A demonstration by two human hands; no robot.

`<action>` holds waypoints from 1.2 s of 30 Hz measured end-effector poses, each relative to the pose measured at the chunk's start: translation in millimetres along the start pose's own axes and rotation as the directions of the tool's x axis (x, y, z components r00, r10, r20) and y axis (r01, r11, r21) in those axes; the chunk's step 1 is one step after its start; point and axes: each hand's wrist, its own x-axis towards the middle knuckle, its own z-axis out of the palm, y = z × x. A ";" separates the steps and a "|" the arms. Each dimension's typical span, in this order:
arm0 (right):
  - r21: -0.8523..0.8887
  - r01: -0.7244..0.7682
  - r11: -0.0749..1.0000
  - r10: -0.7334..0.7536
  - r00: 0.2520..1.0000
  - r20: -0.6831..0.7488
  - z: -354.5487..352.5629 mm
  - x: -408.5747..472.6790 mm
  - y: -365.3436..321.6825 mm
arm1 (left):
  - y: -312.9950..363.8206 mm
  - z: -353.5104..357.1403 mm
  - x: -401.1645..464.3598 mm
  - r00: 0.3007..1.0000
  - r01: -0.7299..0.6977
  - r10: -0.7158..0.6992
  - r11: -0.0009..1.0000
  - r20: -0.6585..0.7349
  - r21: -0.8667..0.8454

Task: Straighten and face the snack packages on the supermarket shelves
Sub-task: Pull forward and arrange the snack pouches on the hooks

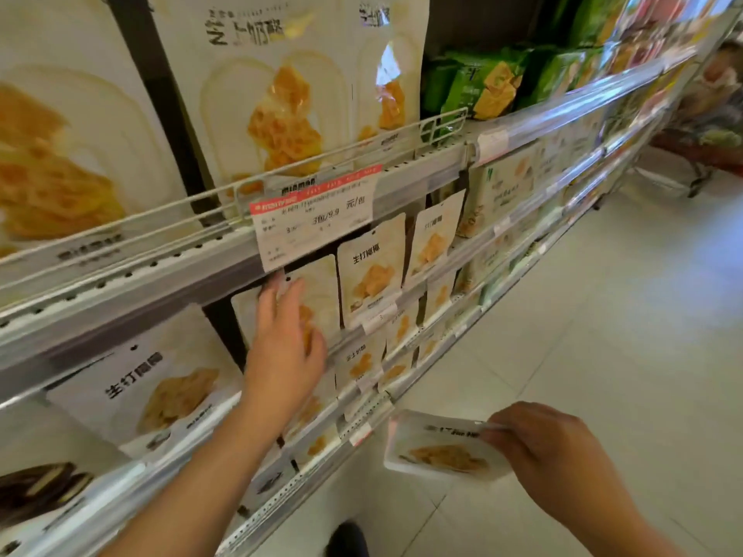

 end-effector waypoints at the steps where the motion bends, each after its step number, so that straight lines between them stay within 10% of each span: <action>1: 0.005 0.021 1.000 -0.020 1.000 -0.012 0.2 13.4 3.9 | 0.2 1.1 12.4 0.999 0.032 -0.031 0.999 -0.019 0.032; 11: 0.106 0.240 0.965 -0.248 0.967 0.065 1.0 116.6 42.2 | -14.8 -4.2 53.9 0.956 0.291 -0.252 0.872 -0.148 0.394; 21: 0.306 0.550 0.777 -0.605 0.786 0.124 12.7 201.8 67.7 | 29.7 -2.6 9.1 0.891 0.304 -0.120 0.875 -0.438 0.377; 36: 0.213 0.815 0.539 -0.842 0.518 0.147 50.9 254.2 -55.2 | 45.2 -32.6 -149.7 0.665 0.636 -0.396 0.745 -0.633 0.203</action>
